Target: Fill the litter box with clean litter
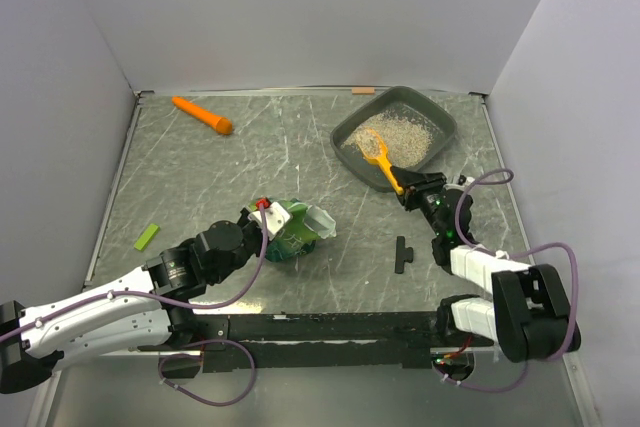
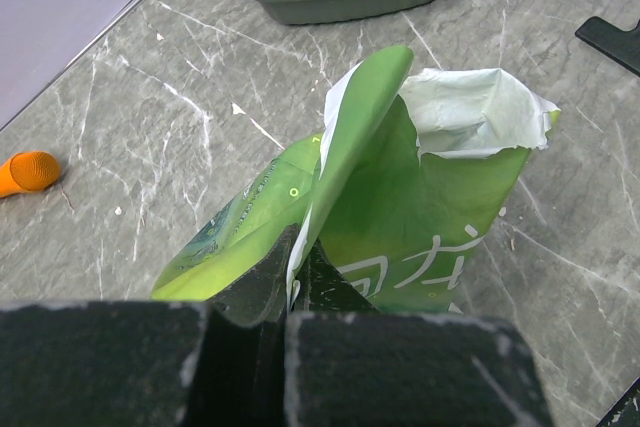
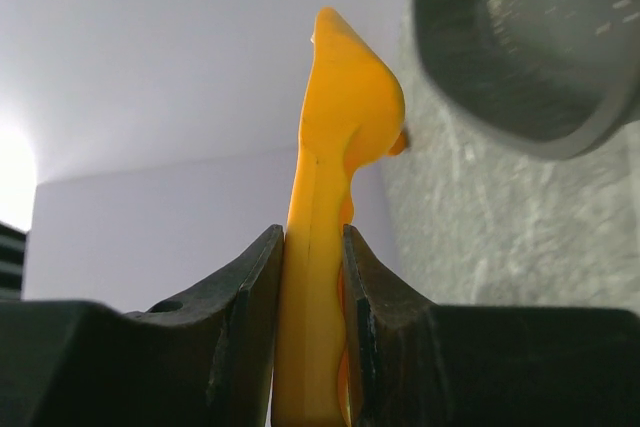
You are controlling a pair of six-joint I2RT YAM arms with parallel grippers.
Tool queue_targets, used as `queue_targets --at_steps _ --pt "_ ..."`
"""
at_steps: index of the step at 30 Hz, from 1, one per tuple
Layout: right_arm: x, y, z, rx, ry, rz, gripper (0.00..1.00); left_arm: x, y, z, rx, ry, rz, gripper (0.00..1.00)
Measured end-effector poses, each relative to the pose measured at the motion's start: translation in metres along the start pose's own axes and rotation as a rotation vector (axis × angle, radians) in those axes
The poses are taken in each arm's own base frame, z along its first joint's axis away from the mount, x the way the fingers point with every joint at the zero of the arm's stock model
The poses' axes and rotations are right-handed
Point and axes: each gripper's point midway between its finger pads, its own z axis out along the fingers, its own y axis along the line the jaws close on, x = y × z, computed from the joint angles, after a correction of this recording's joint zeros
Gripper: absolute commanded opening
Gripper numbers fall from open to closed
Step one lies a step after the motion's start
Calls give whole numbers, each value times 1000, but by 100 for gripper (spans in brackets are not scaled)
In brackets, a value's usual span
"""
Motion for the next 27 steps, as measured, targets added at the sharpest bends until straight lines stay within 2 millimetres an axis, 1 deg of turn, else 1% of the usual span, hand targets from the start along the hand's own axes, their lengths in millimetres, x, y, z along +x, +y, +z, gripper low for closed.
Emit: queue_targets --at_steps 4,7,13,17,21,23,25,27 --pt "-12 -19 7 53 -30 -49 0 0 0 0 0 0 0 1" --pt "-18 -27 9 73 -42 -114 0 0 0 0 0 0 0 1" --pt "-24 -33 14 118 -39 -294 0 0 0 0 0 0 0 1" --pt "-29 -40 18 187 -32 -422 0 0 0 0 2 0 0 1" --pt "-35 -41 22 244 -13 -546 0 -1 -1 -1 5 -4 -2 1" --pt "-35 -43 23 257 -5 -573 0 -1 -1 -1 5 -4 -2 1" --pt "-36 -48 25 277 12 -598 0 -1 -1 -1 5 -4 -2 1" --pt "-34 -60 26 312 42 -616 0 -1 0 -1 5 -5 -2 1"
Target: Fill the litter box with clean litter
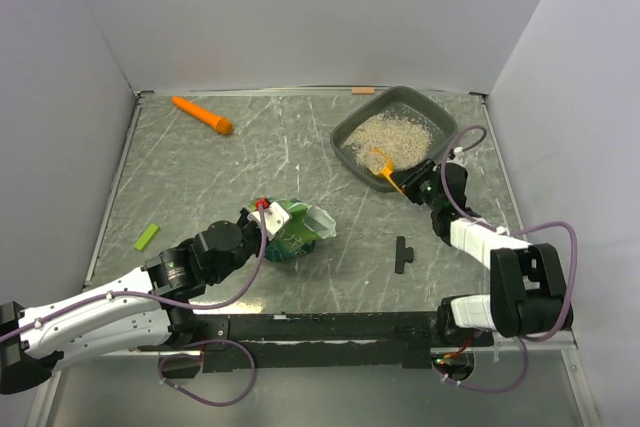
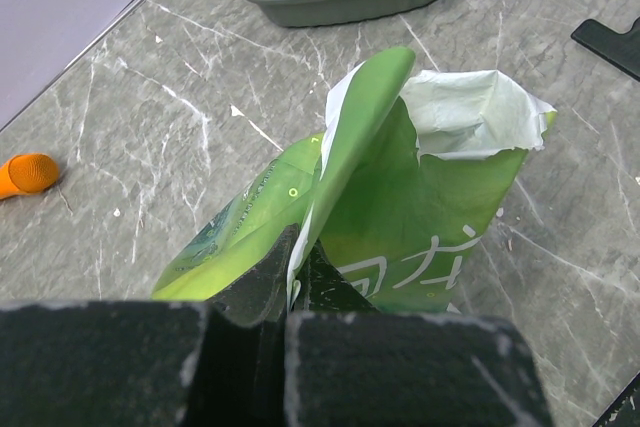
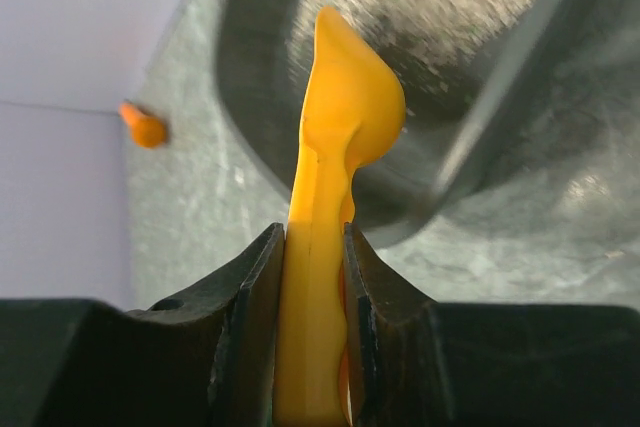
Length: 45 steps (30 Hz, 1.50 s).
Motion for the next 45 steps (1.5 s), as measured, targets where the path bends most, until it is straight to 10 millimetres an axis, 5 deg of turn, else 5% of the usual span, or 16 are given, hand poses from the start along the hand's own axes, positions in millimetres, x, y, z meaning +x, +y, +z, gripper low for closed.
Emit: queue_targets --at_steps 4,15,29,38,45 --pt "16 -10 3 24 60 -32 0 0 0 0 -1 -1 -1 1" --pt "41 5 -1 -19 132 -174 0 -2 1 -2 -2 -8 -4 1" --pt "75 9 -42 -57 244 -174 0 -2 2 -3 -3 -11 -6 1" --pt "117 25 -83 -94 378 -234 0 -2 2 -3 -3 -10 -5 1" --pt "92 35 -93 -17 351 -358 0 -4 3 -5 -4 -19 -9 1"
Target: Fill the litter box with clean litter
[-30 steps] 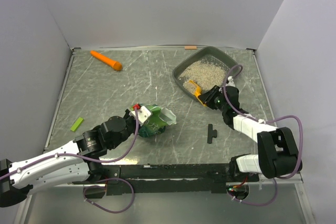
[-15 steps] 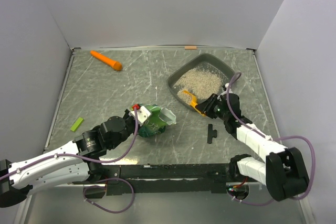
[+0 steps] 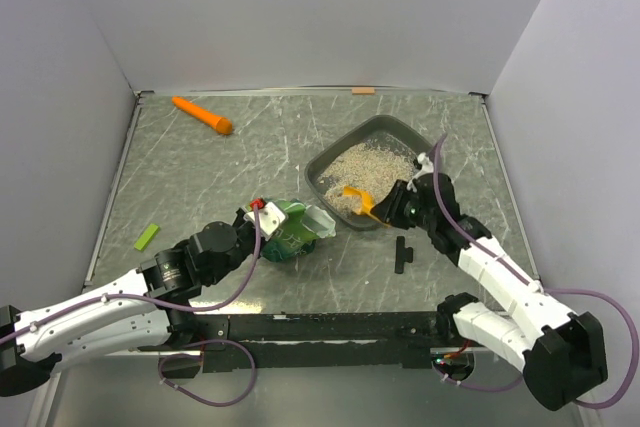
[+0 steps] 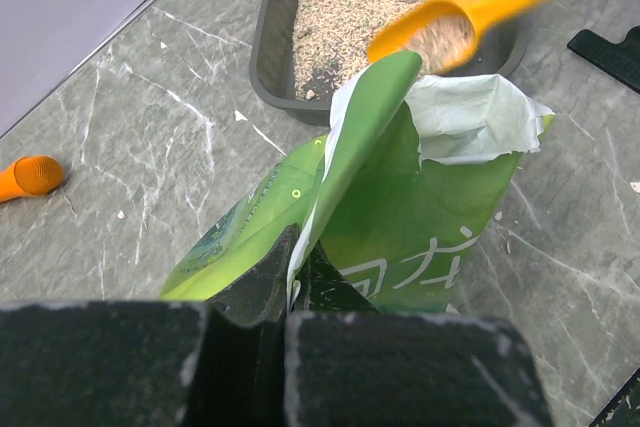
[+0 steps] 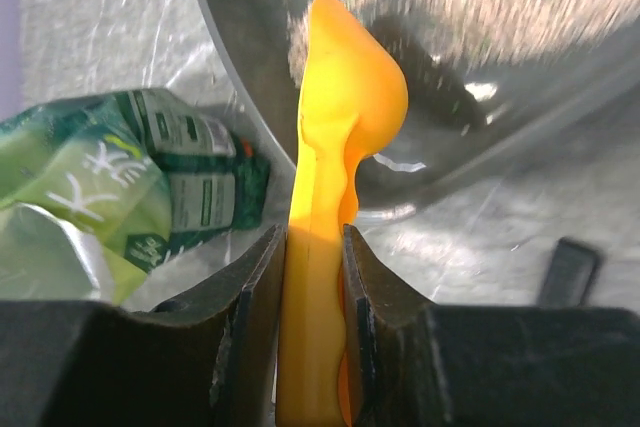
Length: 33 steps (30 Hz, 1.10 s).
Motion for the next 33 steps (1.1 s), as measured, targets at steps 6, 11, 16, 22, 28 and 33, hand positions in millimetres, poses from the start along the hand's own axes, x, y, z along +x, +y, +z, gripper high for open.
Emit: queue_targets --at_steps 6,11,16,22,28,33 --pt "-38 12 -8 67 -17 -157 0 0 0 0 0 -1 0 1" --pt "-45 7 -10 190 22 -293 0 0 0 0 1 2 1 1" --pt "-60 20 -15 278 23 -438 0 0 0 -1 1 1 0 1" --pt "-62 19 -16 344 35 -519 0 -2 1 -2 -1 -7 -3 1" --pt "-58 26 -27 362 68 -563 0 -1 1 -2 0 -6 -3 1" --pt "-75 69 -66 215 9 -549 0 -1 1 -2 0 -7 -3 1"
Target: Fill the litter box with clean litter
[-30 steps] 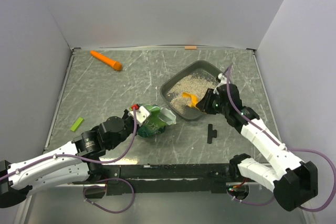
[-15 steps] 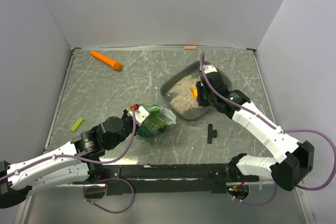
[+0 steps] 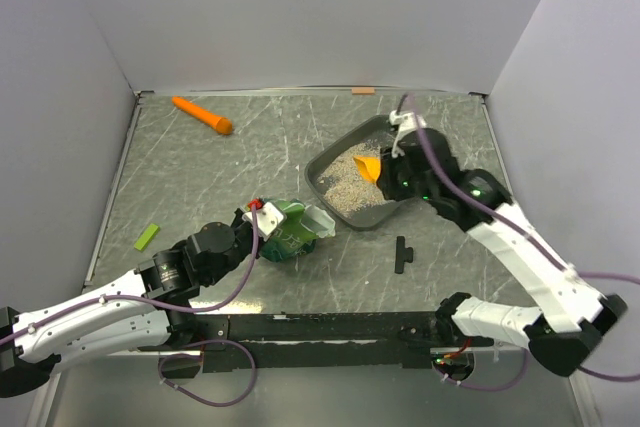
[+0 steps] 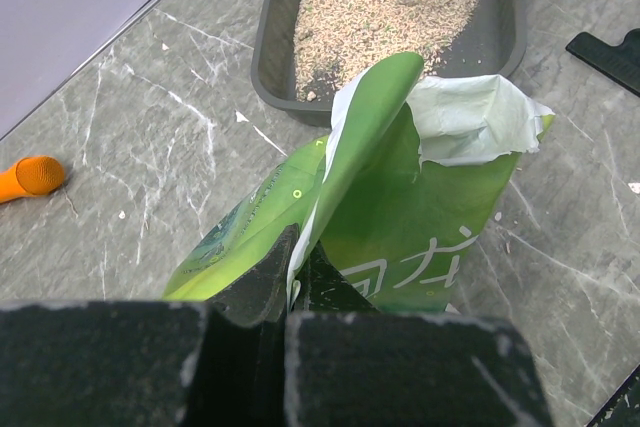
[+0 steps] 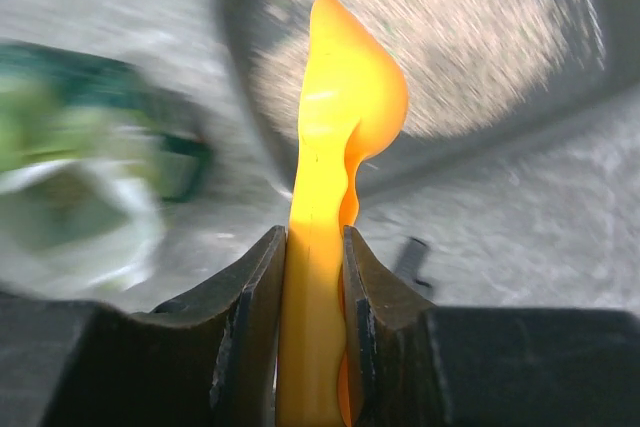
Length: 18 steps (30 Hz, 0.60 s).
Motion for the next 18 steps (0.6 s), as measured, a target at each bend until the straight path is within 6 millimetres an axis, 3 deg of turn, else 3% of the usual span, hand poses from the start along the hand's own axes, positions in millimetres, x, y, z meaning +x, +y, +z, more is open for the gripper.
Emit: queue_targets --at_steps 3,6,11,18 --pt "-24 12 -38 -96 -75 20 0 0 0 0 1 1 1 1" --pt "-31 23 -66 -189 -103 31 0 0 0 0 1 2 1 1" --pt "-9 44 -89 -342 -24 53 0 1 0 0 1 4 2 1" --pt "12 67 -100 -484 82 85 0 1 0 0 1 5 2 1"
